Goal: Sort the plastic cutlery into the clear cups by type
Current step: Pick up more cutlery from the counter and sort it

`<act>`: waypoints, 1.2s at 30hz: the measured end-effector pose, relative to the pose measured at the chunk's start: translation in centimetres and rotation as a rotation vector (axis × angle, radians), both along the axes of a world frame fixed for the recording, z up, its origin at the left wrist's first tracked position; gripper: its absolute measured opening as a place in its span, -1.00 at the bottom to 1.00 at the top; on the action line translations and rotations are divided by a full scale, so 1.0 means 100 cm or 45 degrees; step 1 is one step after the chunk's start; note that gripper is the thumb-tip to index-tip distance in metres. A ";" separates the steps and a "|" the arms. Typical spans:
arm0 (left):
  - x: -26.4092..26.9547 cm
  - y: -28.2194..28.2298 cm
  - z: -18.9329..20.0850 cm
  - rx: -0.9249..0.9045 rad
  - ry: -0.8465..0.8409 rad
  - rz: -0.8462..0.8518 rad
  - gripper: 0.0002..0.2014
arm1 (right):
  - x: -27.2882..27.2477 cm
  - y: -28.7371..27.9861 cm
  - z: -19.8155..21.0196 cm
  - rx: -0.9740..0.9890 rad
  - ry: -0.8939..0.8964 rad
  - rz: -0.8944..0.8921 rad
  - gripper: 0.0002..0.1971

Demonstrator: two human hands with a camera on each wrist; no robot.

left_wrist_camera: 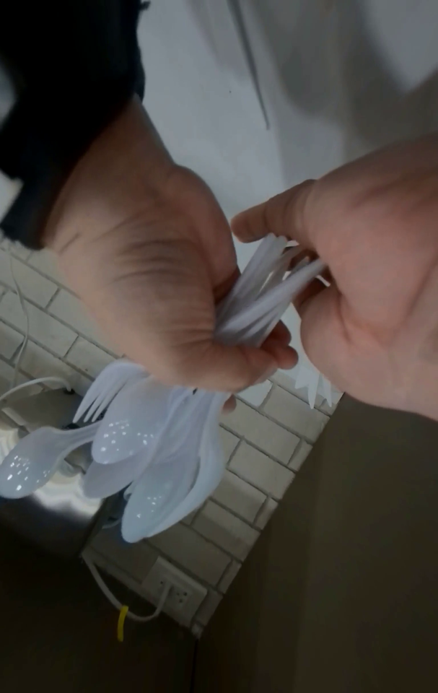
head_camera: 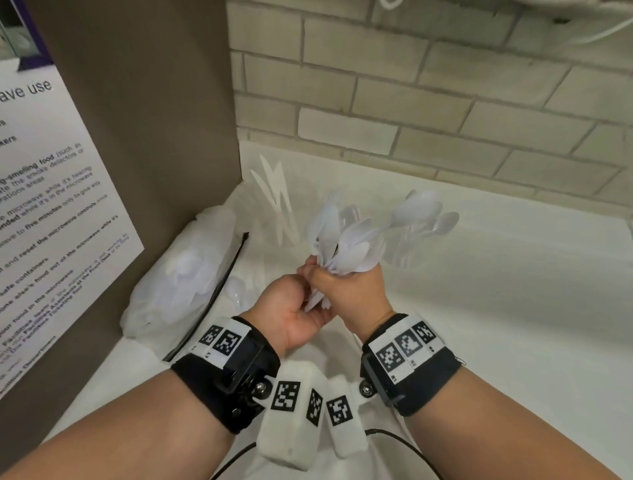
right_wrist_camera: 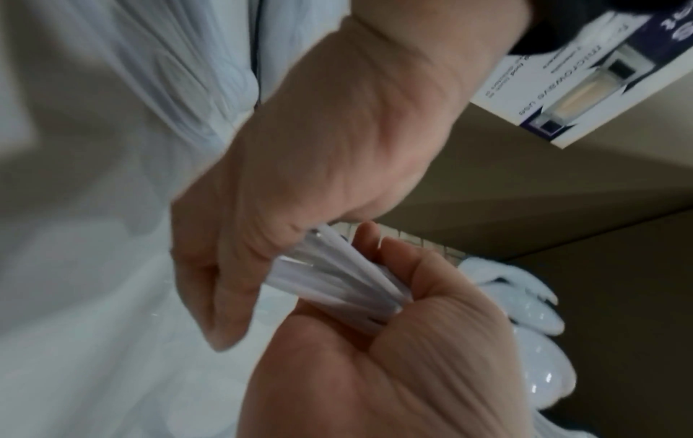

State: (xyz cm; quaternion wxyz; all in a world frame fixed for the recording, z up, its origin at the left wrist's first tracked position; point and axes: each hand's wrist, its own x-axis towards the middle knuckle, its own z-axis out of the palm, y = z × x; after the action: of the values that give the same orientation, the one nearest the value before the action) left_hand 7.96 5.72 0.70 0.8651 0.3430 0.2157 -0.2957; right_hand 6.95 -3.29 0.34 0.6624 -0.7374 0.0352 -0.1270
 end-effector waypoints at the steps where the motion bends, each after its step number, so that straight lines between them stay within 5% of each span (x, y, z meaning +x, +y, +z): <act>1: -0.001 -0.001 0.000 0.012 -0.002 -0.009 -0.72 | -0.001 -0.001 0.000 -0.014 -0.001 0.013 -0.72; 4: -0.003 -0.002 0.004 0.038 -0.010 0.007 -0.73 | -0.002 -0.003 0.000 -0.011 0.008 0.054 -0.67; 12: 0.001 0.004 -0.007 0.356 -0.158 -0.091 -0.70 | 0.001 -0.010 0.002 0.050 -0.113 0.104 -0.94; 19: 0.007 0.022 0.012 0.530 -1.319 -0.197 0.19 | 0.004 -0.024 -0.004 -0.023 0.089 0.313 -0.88; 23: 0.017 0.030 0.038 0.537 -1.652 0.094 -0.09 | -0.001 -0.015 -0.010 -0.249 0.296 0.556 -0.86; 28: 0.022 0.037 0.045 0.859 -1.780 -0.053 -0.75 | 0.000 -0.009 -0.006 -0.278 0.353 0.627 -0.76; 32: 0.014 0.034 0.033 0.963 -1.505 0.290 -0.73 | 0.004 -0.005 -0.008 -0.269 0.347 0.585 -0.88; 36: 0.015 0.036 0.028 1.166 -1.692 0.442 -0.81 | 0.004 0.000 -0.007 -0.264 0.355 0.636 -0.92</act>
State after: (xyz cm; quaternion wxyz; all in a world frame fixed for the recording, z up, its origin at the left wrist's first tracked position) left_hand 9.51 9.28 3.47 0.6203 0.7268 -0.1921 0.2240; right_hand 7.30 -3.32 -0.37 0.5831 -0.7973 -0.0697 0.1395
